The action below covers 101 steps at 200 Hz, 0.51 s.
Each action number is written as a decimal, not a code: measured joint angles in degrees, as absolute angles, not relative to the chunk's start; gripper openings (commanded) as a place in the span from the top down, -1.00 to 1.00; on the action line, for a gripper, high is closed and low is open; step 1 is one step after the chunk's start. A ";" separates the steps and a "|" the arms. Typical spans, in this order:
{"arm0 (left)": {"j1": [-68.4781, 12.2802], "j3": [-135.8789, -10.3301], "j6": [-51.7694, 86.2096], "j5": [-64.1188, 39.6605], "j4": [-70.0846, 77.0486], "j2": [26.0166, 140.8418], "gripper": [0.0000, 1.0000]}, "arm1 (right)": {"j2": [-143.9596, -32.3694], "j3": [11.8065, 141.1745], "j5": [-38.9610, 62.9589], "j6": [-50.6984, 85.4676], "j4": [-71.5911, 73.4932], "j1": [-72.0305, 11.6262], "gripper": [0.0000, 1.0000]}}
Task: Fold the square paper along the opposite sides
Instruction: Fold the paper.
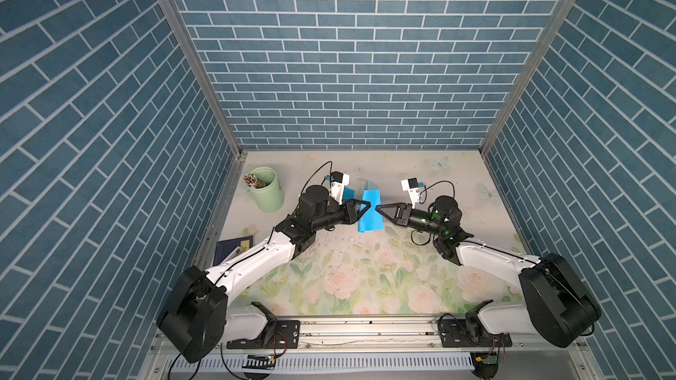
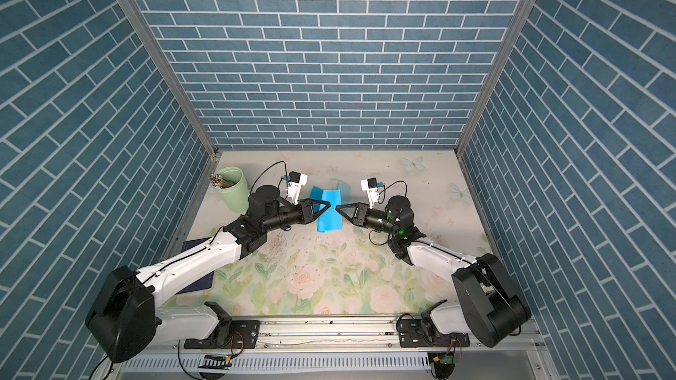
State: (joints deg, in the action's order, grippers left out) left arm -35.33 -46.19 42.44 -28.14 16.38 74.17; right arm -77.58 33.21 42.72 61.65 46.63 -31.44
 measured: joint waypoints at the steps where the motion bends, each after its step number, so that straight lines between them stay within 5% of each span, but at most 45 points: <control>1: -35.27 -46.19 42.59 -28.18 16.32 74.13 0.17 | -77.54 33.21 42.72 61.58 46.52 -31.44 1.00; 52: -27.70 -46.76 41.28 -31.79 14.22 69.97 -0.75 | -73.12 38.72 44.88 53.25 36.71 -30.39 1.00; 101: -25.78 -45.63 44.03 -38.79 20.32 67.81 -1.00 | -71.75 44.82 49.91 46.76 31.11 -30.20 1.00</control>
State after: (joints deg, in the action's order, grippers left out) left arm -25.78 -45.63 44.03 -38.79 20.32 67.81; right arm -71.75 44.82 49.91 46.76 31.11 -30.20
